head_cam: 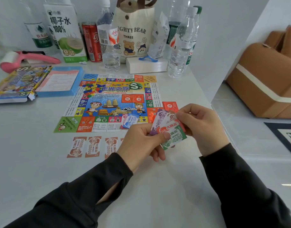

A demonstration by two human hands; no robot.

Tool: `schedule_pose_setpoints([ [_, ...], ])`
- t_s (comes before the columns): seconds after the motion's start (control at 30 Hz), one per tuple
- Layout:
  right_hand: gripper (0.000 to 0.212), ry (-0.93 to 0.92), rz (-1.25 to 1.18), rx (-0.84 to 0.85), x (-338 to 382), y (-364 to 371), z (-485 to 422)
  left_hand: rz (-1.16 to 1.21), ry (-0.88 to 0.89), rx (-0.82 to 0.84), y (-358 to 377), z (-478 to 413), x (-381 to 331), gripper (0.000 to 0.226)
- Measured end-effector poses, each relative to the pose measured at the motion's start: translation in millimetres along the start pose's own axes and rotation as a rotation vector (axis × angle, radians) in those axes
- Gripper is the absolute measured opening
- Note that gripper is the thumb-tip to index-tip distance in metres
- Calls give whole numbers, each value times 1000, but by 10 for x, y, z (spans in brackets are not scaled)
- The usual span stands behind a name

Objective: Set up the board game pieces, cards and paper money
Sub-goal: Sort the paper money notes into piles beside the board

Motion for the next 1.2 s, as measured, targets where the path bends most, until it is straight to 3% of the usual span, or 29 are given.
schedule_pose_setpoints([
  [0.1, 26, 104, -145, 25, -67, 17, -12, 40, -11, 6, -9, -6, 7, 5],
  [0.2, 12, 274, -392, 191, -122, 122, 26, 80, 4, 48, 2, -6, -4, 6],
  [0.3, 31, 414, -501, 365, -142, 224, 101, 83, 39, 82, 18, 6, -32, 7],
  [0.37, 31, 411, -501, 353, -154, 225, 96, 70, 60, 66, 2, -1, -34, 6],
  [0.47, 11, 235, -334, 190, -144, 124, 11, 69, 62, -5, -52, -32, -16, 8],
  [0.7, 18, -174, 86, -127, 110, 16, 95, 61, 29, -26, -64, -36, -1, 6],
  [0.87, 15, -142, -16, -196, 93, -27, 95, 80, 10, -40, -79, -43, 29, 7],
  [1.0, 17, -155, -84, -349, 49, -213, 51, 108, 48, -138, -164, -58, 26, 11],
  [1.1, 21, -128, 78, -361, 6, -339, -39, 121, 64, -223, -257, -87, 36, 12],
  [1.2, 23, -36, 389, -160, -124, -324, -188, 133, 55, -260, -295, -101, 62, 11],
])
Point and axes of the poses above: each hand's wrist, its own z-axis away from the middle knuckle, its own y-axis out of the palm, x = y × z, the point moved 6 cm from there along -z, towards the middle knuckle, and after that the axes turned 1 degree about y, right-handed, at the moved point
